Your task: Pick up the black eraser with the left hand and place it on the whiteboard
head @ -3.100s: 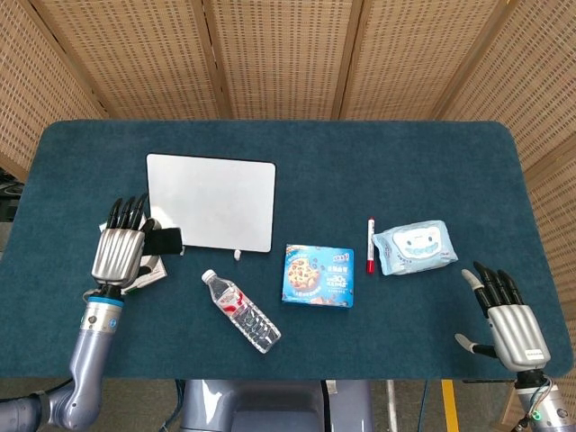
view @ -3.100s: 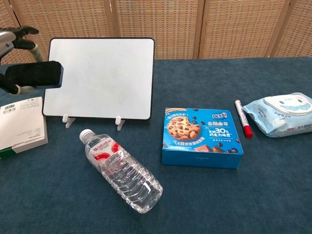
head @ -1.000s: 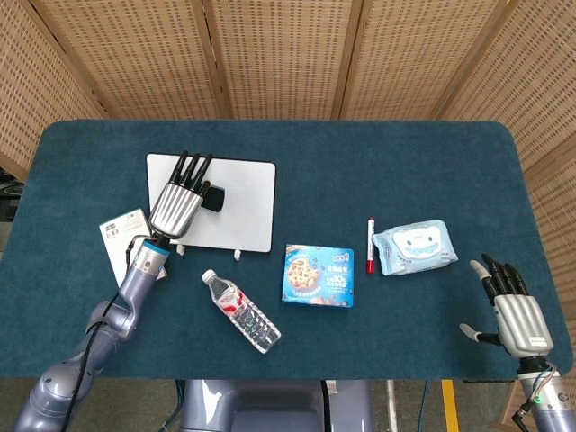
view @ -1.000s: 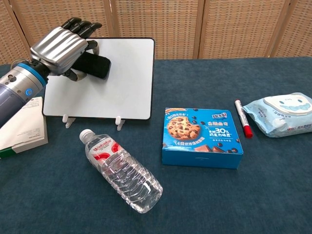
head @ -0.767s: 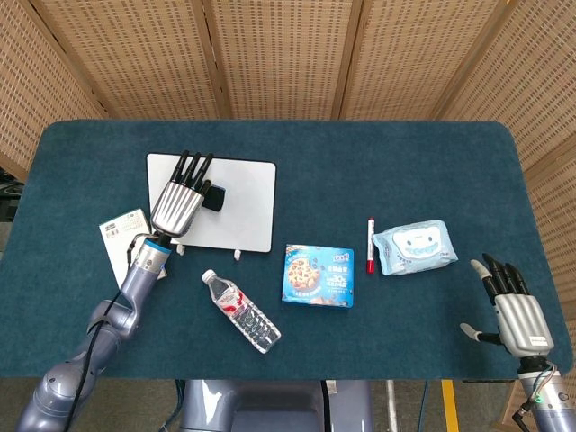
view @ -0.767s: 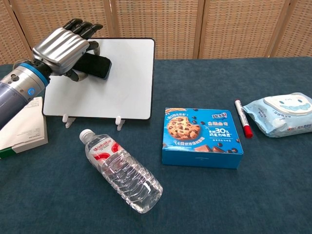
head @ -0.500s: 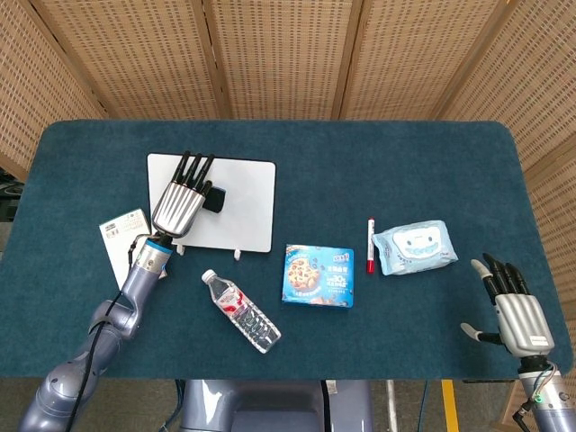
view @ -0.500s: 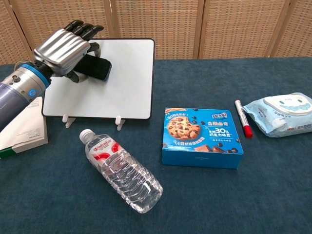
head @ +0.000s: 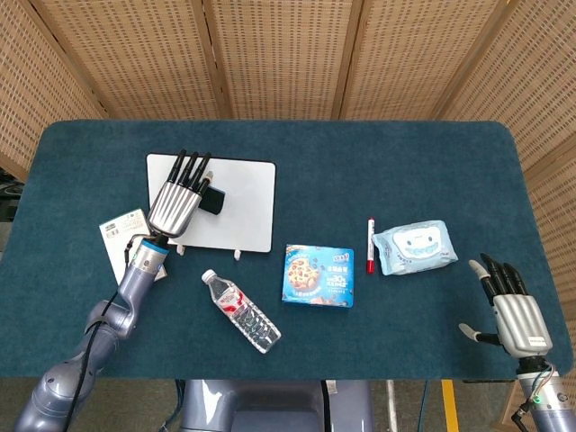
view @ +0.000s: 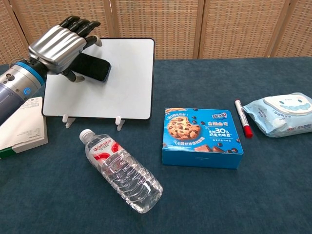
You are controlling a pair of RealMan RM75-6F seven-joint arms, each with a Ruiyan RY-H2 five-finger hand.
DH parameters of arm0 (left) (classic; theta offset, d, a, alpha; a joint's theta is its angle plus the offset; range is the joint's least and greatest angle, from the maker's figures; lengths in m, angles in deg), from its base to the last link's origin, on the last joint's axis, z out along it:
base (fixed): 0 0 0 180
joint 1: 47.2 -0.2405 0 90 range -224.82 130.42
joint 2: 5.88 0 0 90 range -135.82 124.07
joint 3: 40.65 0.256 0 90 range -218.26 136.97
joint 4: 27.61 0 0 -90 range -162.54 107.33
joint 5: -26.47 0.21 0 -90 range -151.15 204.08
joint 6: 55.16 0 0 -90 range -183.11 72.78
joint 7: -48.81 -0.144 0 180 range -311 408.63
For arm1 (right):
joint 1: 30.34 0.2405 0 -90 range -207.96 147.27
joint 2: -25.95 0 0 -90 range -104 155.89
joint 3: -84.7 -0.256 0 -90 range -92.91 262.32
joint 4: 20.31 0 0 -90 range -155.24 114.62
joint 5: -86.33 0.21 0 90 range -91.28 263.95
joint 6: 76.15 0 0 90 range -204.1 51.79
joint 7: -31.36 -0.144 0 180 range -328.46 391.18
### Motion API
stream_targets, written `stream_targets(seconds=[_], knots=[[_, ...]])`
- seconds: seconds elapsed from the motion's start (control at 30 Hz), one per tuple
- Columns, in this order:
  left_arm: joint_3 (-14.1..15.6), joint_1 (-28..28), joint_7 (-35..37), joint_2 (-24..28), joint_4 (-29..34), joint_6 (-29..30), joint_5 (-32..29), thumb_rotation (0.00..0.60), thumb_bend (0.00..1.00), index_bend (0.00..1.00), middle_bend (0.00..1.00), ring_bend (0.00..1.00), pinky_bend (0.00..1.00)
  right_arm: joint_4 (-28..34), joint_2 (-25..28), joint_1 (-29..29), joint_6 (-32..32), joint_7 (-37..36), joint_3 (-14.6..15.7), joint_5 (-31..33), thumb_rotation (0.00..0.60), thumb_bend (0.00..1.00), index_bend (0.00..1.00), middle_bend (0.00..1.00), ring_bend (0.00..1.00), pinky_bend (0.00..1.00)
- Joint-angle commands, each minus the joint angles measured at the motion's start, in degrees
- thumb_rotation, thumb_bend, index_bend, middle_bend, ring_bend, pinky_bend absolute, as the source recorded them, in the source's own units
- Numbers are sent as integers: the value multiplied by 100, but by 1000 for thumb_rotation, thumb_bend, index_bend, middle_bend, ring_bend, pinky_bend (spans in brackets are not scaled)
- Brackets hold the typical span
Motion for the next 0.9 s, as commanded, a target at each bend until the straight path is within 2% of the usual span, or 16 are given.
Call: stream_targets(seconds=[0.03, 0.23, 0.4, 0.53, 0.7, 0.8, 0.9], knots=[[-10, -36, 57, 32, 80, 96, -16, 600, 91, 92, 0, 0, 0, -2, 1, -7, -24, -9, -2, -12, 600, 53, 0, 0, 0, 0], [-66, -202, 617, 255, 636, 616, -27, 600, 3, 4, 0, 0, 0, -22, 10, -5, -17, -52, 1, -13, 600, 53, 0, 0, 0, 0], [-70, -617, 755, 872, 1830, 1143, -31, 600, 0, 0, 0, 0, 0, -9, 33, -21, -64, -80, 1, -36, 600, 53, 0, 0, 0, 0], [114, -1254, 72, 2033, 4063, 1355, -98, 600, 0, 0, 0, 0, 0, 17, 55, -44, -116, -79, 0, -54, 600, 53, 0, 0, 0, 0], [379, -2064, -1371, 3339, 6852, 1281, -774, 600, 0, 0, 0, 0, 0, 45, 69, -59, -121, 2, -6, -12, 600, 53, 0, 0, 0, 0], [568, -2419, -1791, 3694, 7646, 1447, -943, 600, 0, 0, 0, 0, 0, 80, 83, -64, -105, 53, 0, 5, 600, 53, 0, 0, 0, 0], [753, -2733, -1898, 3871, 8050, 1623, -953, 600, 0, 0, 0, 0, 0, 122, 87, -70, -112, 140, 9, -3, 600, 53, 0, 0, 0, 0]])
